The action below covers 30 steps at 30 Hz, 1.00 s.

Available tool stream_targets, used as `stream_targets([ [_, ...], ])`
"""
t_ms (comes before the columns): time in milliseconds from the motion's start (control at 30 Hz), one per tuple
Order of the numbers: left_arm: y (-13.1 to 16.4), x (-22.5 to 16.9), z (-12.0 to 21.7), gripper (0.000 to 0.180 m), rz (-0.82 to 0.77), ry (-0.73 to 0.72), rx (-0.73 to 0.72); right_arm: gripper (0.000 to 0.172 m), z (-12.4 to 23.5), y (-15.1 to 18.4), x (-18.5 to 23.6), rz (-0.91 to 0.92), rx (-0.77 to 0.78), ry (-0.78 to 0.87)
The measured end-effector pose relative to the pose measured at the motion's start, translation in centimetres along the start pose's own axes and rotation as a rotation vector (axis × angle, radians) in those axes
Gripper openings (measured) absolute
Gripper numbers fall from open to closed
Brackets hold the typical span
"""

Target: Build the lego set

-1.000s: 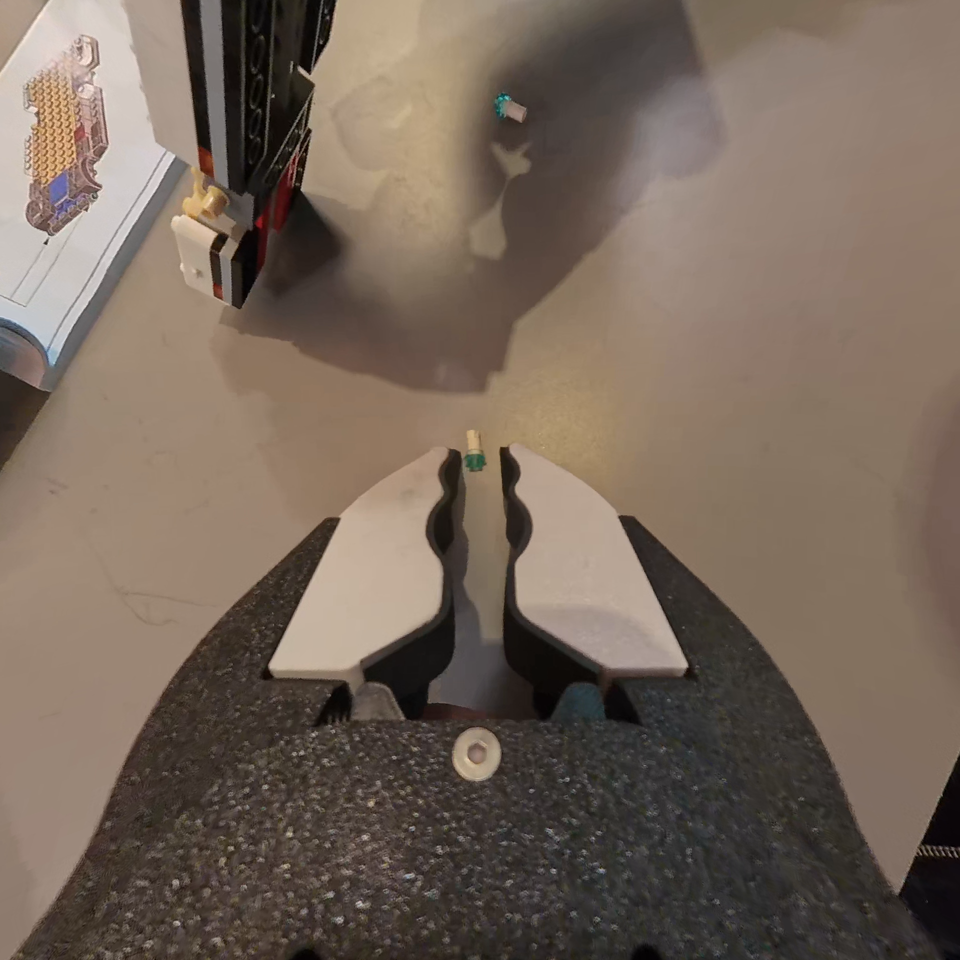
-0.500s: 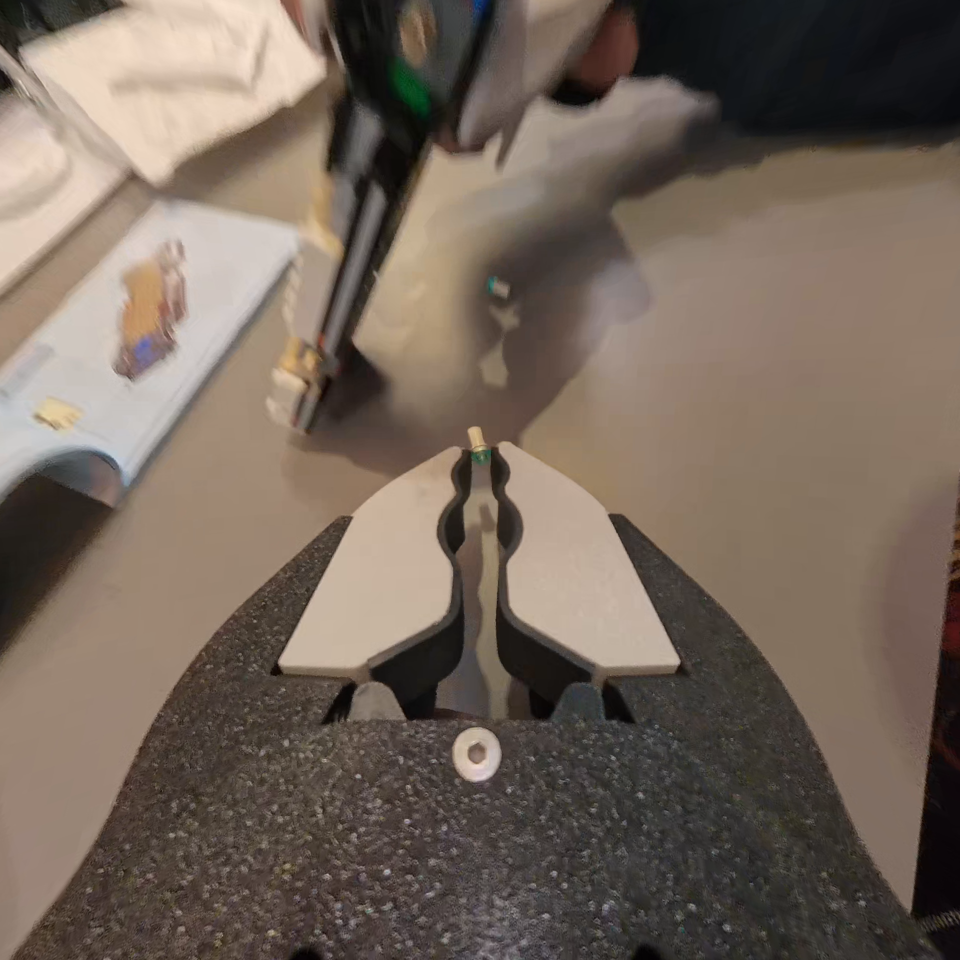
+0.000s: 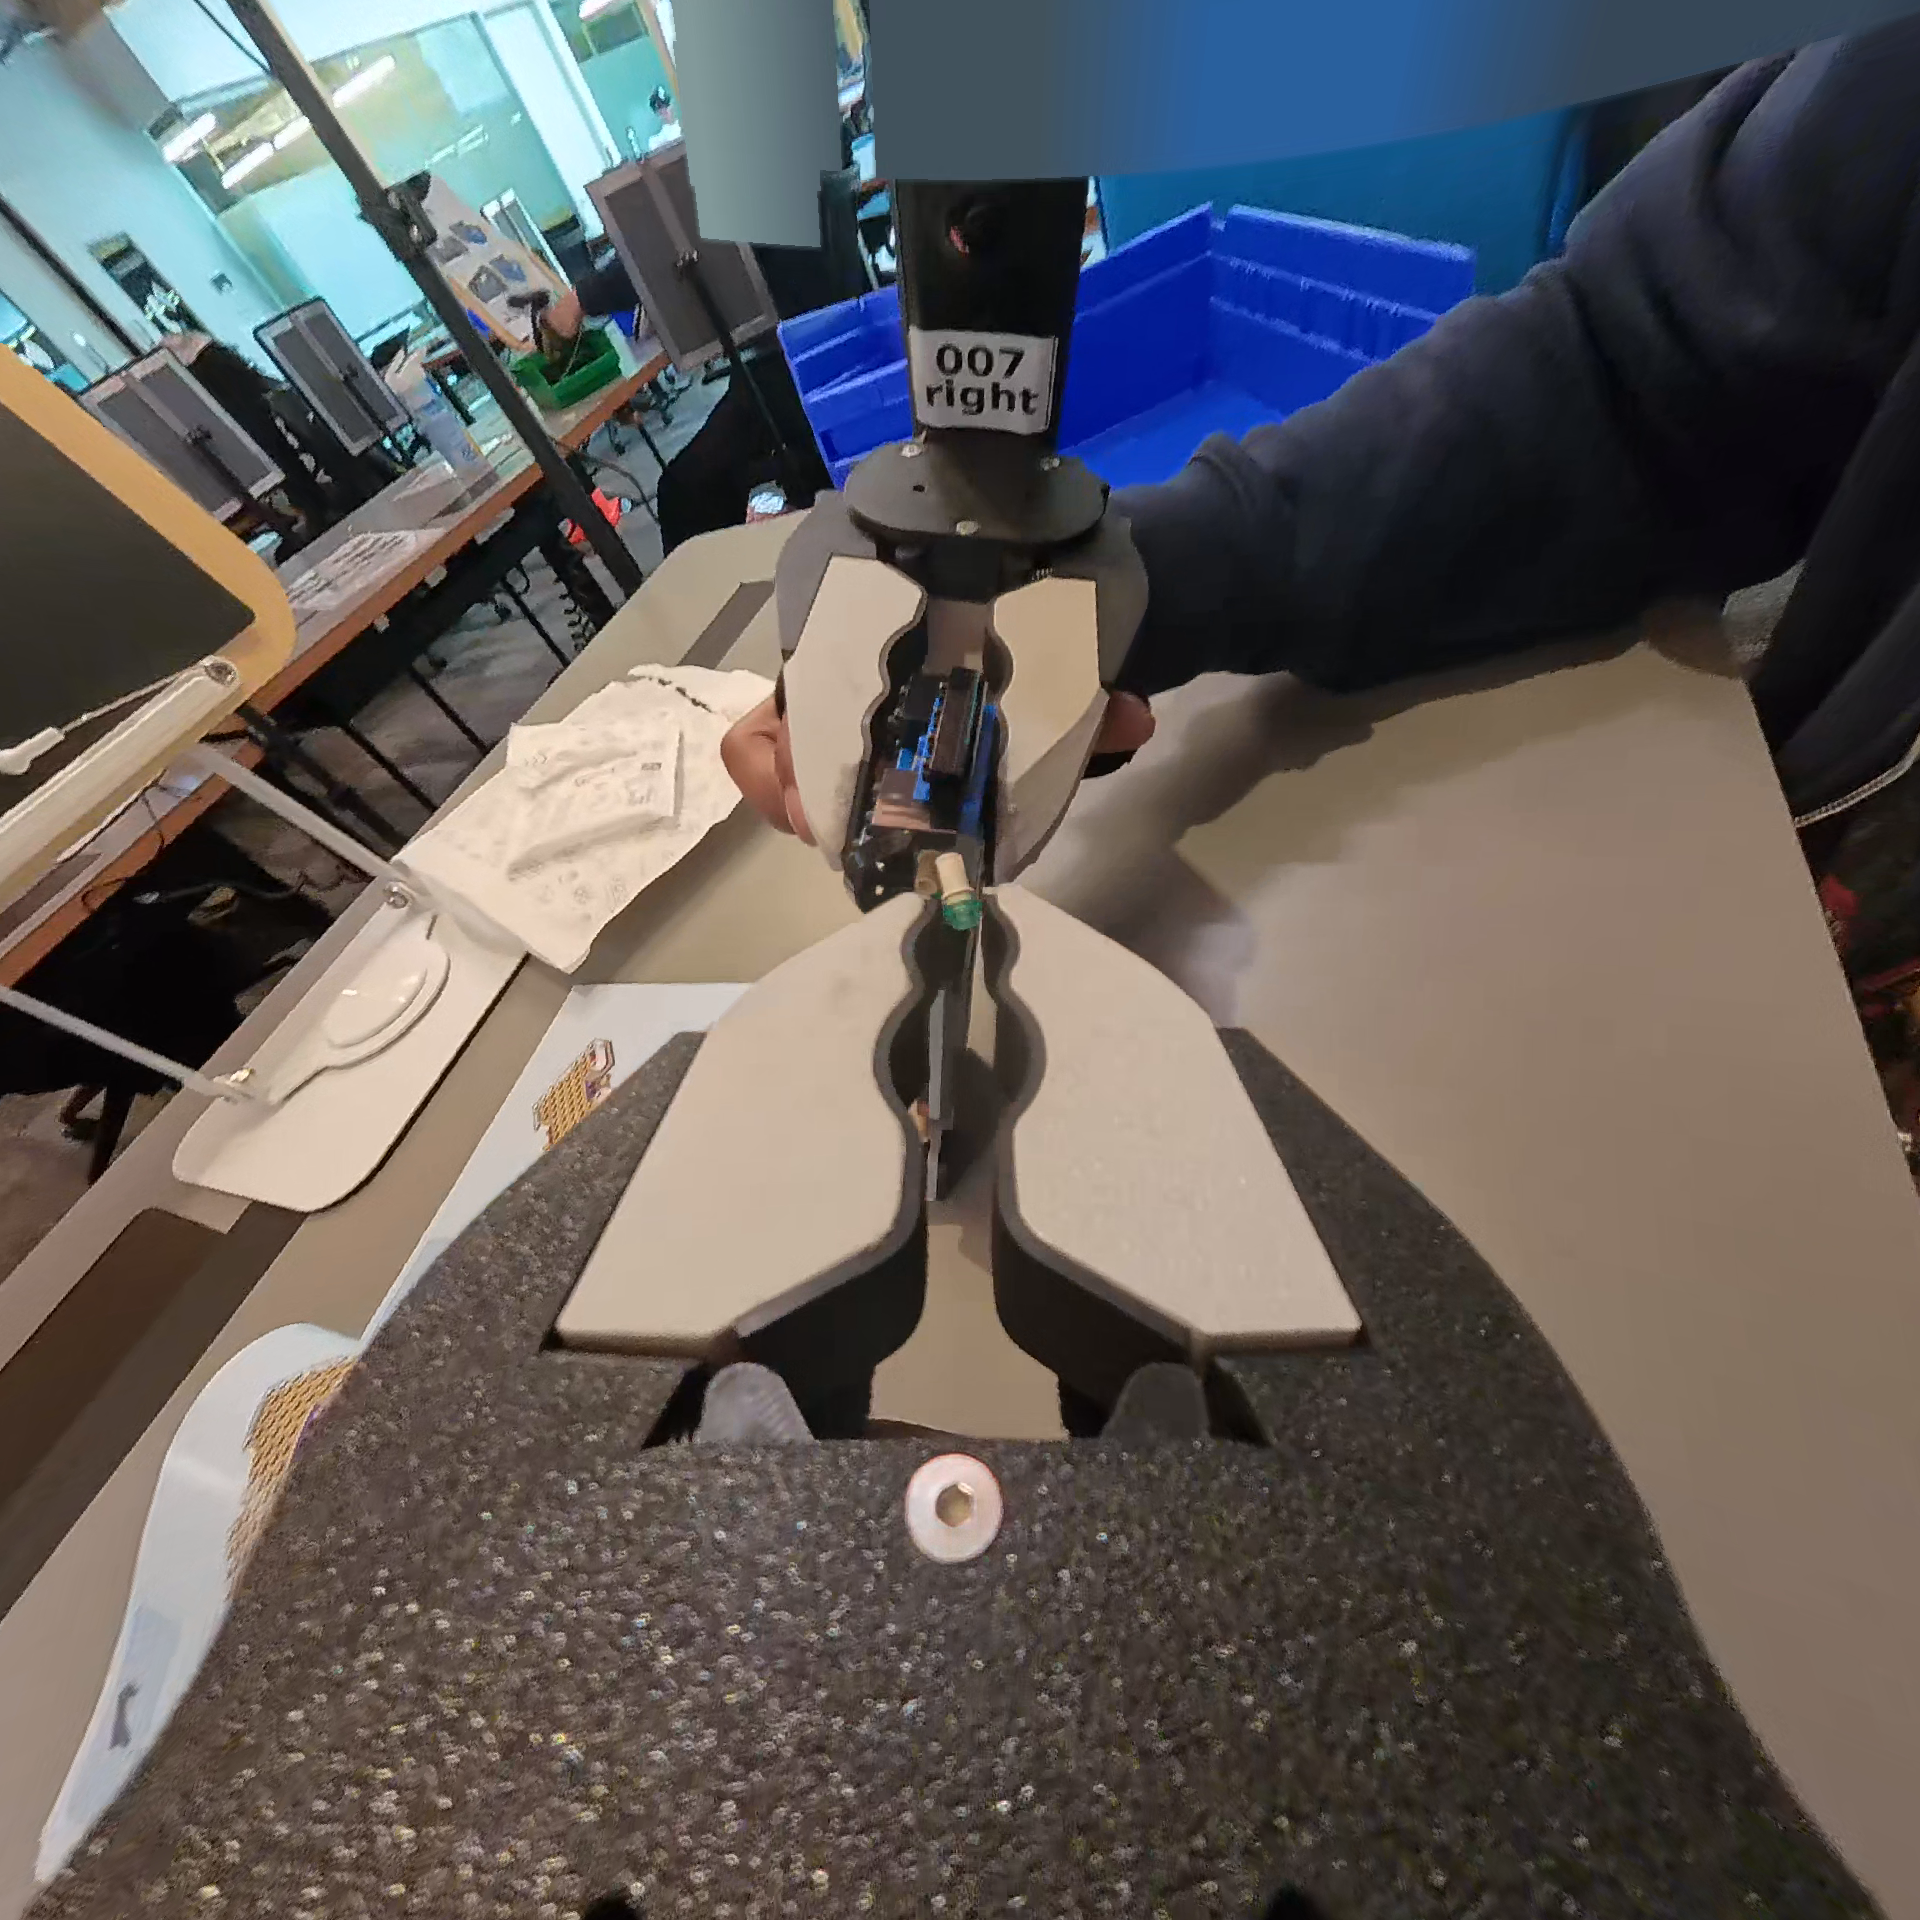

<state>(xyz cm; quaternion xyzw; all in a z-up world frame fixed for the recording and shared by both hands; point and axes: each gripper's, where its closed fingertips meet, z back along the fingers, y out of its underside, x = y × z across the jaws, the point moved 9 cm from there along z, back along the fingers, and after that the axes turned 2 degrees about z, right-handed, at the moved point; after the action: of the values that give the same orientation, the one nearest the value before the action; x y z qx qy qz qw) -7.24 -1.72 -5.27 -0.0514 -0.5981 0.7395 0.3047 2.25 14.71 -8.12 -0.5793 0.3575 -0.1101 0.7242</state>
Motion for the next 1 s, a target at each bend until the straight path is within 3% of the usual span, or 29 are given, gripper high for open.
stream_targets([
  [467,-2.1,1.7,-1.8,0.007,-0.192,0.009,0.053,0.028,0.7,0.6,-1.5,-0.111,-0.062,-0.025],
  [1000,-2.7,3.4,-1.7,0.007,-0.311,0.082,0.201,0.028,-0.2,0.7,-2.8,-0.081,0.004,-0.01],
])
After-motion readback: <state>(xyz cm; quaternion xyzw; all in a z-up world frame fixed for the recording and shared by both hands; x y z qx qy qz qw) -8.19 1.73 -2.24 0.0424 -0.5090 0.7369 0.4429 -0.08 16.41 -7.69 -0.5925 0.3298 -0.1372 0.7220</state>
